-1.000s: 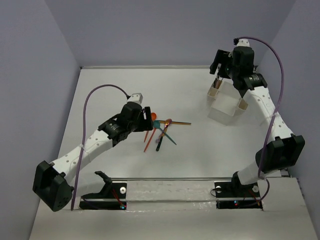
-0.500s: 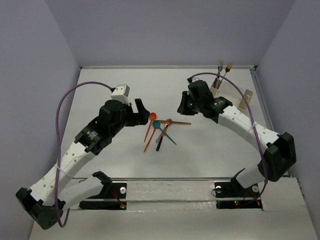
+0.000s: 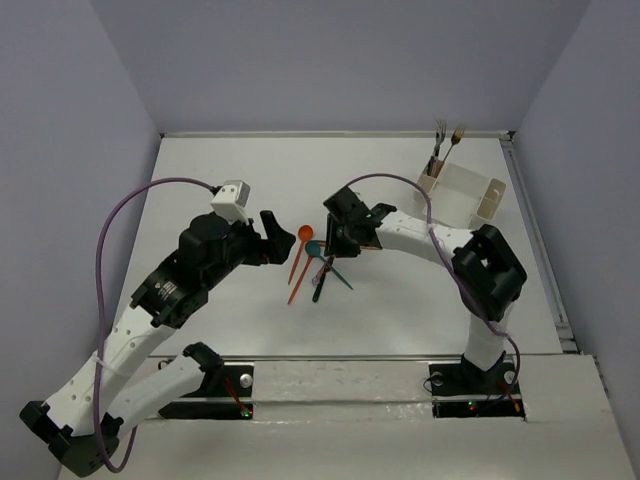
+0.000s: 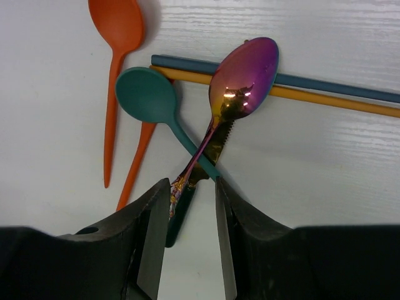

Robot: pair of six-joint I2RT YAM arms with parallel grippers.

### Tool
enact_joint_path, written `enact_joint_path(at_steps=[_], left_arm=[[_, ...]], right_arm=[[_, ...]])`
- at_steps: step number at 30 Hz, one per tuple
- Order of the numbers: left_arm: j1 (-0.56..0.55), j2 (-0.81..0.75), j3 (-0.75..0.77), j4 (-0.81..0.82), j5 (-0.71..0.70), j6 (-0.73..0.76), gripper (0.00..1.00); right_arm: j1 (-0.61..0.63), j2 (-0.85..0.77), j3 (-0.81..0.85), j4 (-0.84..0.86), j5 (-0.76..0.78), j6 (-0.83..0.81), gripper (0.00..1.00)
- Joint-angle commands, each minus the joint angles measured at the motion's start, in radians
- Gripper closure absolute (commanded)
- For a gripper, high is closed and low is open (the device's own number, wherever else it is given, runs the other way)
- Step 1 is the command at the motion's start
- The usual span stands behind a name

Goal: Sort the eating utensils into containers

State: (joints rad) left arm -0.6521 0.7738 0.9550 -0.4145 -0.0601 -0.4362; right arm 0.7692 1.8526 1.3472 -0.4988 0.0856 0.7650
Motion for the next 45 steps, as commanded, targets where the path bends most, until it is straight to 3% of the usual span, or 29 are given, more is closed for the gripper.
enact_joint_path(at_steps=[1, 7, 14, 26, 37, 45], left_arm=[[0.003, -0.039, -0.025, 0.003, 0.054, 0.036, 0.01], [0.003, -0.056, -0.051, 0.006, 0.117, 0.062, 0.01], [0.003, -0.070, -0.012, -0.040, 0.097, 0.126, 0.01], [-0.006, -0.070, -0.032, -0.015, 0.120, 0.136, 0.01], [-0.015, -0.070, -0.045, -0.006, 0.138, 0.133, 0.01], [-0.015, -0.064, -0.053, 0.008, 0.154, 0.136, 0.01]], right_arm=[[0.028, 0.046, 0.116, -0.033, 0.046, 0.051, 0.59], [0.038, 0.131, 0.178, -0.075, 0.086, 0.099, 0.59], [0.038, 0.158, 0.225, -0.179, 0.204, 0.119, 0.62], [0.038, 0.218, 0.239, -0.175, 0.166, 0.140, 0.63], [0.038, 0.269, 0.316, -0.230, 0.209, 0.143, 0.79], [0.038, 0.261, 0.336, -0.274, 0.241, 0.129, 0.72]])
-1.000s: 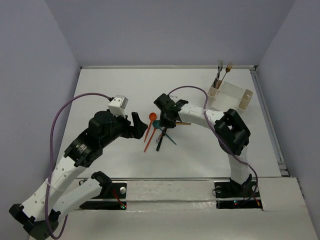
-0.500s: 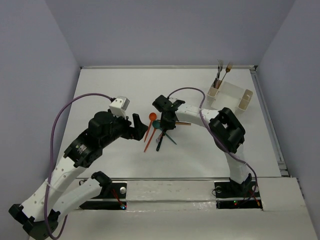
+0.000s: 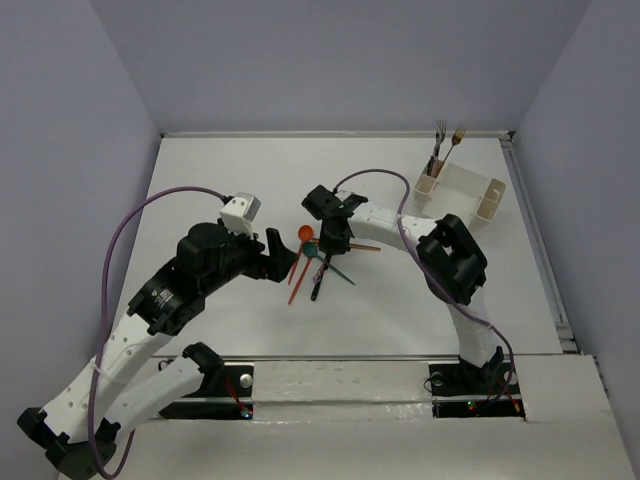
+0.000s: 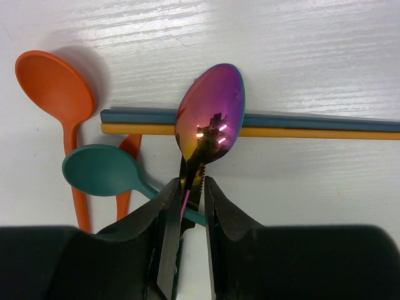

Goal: Sort the eating utensils into containers

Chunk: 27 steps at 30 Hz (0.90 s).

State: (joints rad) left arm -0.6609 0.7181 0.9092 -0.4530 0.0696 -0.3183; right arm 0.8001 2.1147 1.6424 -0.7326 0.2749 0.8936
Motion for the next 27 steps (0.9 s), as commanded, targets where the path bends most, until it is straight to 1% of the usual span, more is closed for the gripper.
enact_joint_path(at_steps=[1, 3, 4, 15, 18, 24, 27], left_arm=[[-0.006, -0.006, -0.007, 0.048, 0.027, 0.019, 0.01], [-0.006, -0.006, -0.009, 0.050, 0.027, 0.022, 0.01], [-0.006, -0.006, -0.007, 0.050, 0.027, 0.021, 0.01], [-0.016, -0.016, -0.009, 0.045, 0.029, 0.021, 0.01], [-0.016, -0.017, -0.009, 0.045, 0.029, 0.019, 0.01], [-0.016, -0.014, 0.002, 0.043, 0.025, 0.025, 0.01], [-0.025, -0.011, 0.014, 0.051, 0.024, 0.028, 0.01]], right_arm=[[0.007, 0.002, 0.045, -0.044, 0.055, -0.001, 0.73], [0.007, 0.008, 0.046, -0.048, 0.058, -0.001, 0.78], [0.007, 0.011, 0.048, -0.048, 0.058, -0.001, 0.79], [0.007, 0.053, 0.094, -0.068, 0.055, -0.015, 0.81], [0.007, 0.045, 0.099, -0.074, 0.064, -0.009, 0.92], [0.007, -0.010, 0.119, -0.100, 0.107, -0.004, 0.93], [0.007, -0.071, 0.112, -0.106, 0.127, 0.004, 0.93]])
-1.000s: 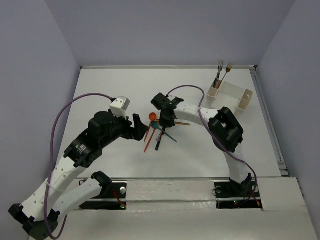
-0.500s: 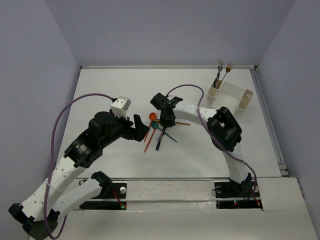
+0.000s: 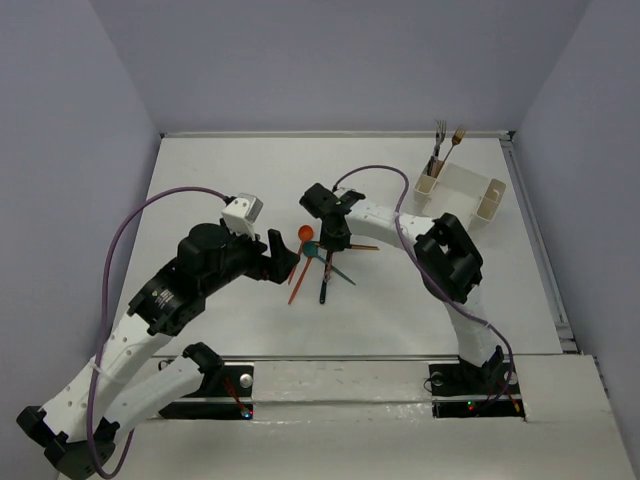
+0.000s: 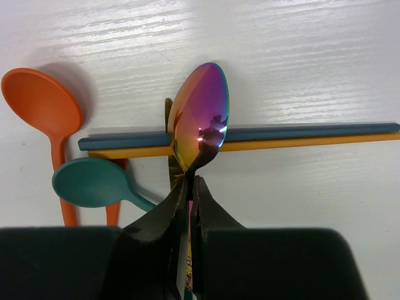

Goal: Sort the eating utensils into containers

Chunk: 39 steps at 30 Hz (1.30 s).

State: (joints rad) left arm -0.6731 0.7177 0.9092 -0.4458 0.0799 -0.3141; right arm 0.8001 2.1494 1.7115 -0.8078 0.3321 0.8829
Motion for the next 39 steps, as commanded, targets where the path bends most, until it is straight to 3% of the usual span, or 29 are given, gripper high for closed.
enact_joint_path(at_steps=[1, 9, 16, 20, 25, 39], left_arm=[[-0.013, -0.011, 0.019, 0.047, 0.015, 0.026, 0.01], [-0.022, 0.006, 0.046, 0.076, 0.041, 0.033, 0.01], [-0.022, 0.031, 0.063, 0.093, -0.002, 0.027, 0.01], [-0.022, 0.071, 0.083, 0.119, -0.051, 0.010, 0.01], [-0.022, 0.156, 0.114, 0.166, -0.104, -0.020, 0.01], [-0.013, 0.262, 0.131, 0.183, -0.127, -0.022, 0.01]], right_arm=[[0.007, -0.144, 0.039, -0.028, 0.074, 0.017, 0.93], [-0.045, -0.384, -0.007, -0.014, 0.294, -0.010, 0.93], [-0.278, -0.542, -0.036, 0.159, 0.433, -0.308, 0.93], [-0.400, -0.554, -0.070, 0.435, 0.469, -0.559, 0.93], [-0.479, -0.467, -0.053, 0.628, 0.449, -0.820, 0.93], [-0.507, -0.382, -0.168, 0.837, 0.309, -0.869, 0.93]])
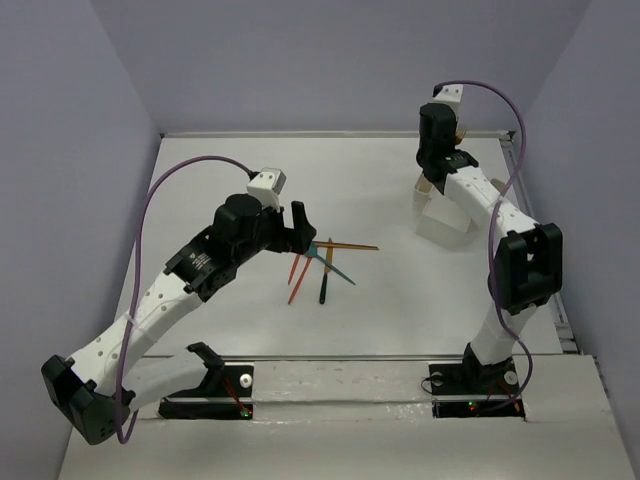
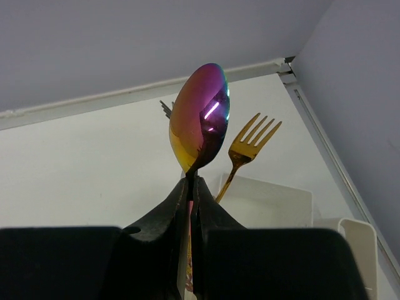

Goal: Sort the eating utensils into containers

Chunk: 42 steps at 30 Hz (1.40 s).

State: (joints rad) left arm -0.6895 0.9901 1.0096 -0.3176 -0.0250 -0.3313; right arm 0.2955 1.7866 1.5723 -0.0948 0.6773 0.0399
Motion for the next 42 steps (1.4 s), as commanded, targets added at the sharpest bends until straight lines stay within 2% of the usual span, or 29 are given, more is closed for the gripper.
enact_joint_path(at_steps=[1, 15, 18, 20, 21, 25, 30, 33, 34, 37, 42], left_arm=[[0.004, -0.011, 0.027, 0.057, -0.027, -0.006, 0.01], [0.004, -0.031, 0.009, 0.057, -0.032, -0.032, 0.01], [0.013, -0.034, 0.001, 0.061, -0.030, -0.035, 0.01], [0.013, -0.038, -0.006, 0.069, -0.027, -0.037, 0.01], [0.013, -0.039, -0.008, 0.069, -0.027, -0.037, 0.01], [0.013, -0.042, -0.008, 0.074, -0.024, -0.032, 0.01], [0.022, -0.028, 0.030, 0.068, -0.026, 0.000, 0.01], [0.022, -0.015, 0.055, 0.063, -0.035, 0.014, 0.01], [0.022, -0.011, 0.066, 0.063, -0.036, 0.015, 0.01], [0.041, 0.001, 0.079, 0.069, -0.035, 0.012, 0.01], [0.139, -0.011, 0.104, 0.069, -0.012, 0.005, 0.01]], right_arm=[[-0.002, -0.021, -0.052, 0.127, -0.042, -0.023, 0.93], [-0.002, -0.064, -0.207, 0.150, -0.104, 0.029, 0.92], [-0.002, -0.081, -0.227, 0.142, -0.108, 0.032, 0.87], [-0.002, -0.098, -0.241, 0.138, -0.111, 0.034, 0.77], [-0.002, -0.105, -0.247, 0.132, -0.116, 0.035, 0.66], [0.008, -0.141, -0.253, 0.098, -0.117, 0.058, 0.55], [0.027, -0.199, -0.224, -0.015, -0.157, 0.104, 0.56], [0.074, -0.227, -0.209, -0.088, -0.218, 0.133, 0.62], [0.091, -0.240, -0.207, -0.139, -0.290, 0.152, 0.67], [0.172, -0.256, -0.222, -0.235, -0.454, 0.193, 0.73], [0.289, -0.243, -0.277, -0.332, -0.669, 0.216, 0.75]])
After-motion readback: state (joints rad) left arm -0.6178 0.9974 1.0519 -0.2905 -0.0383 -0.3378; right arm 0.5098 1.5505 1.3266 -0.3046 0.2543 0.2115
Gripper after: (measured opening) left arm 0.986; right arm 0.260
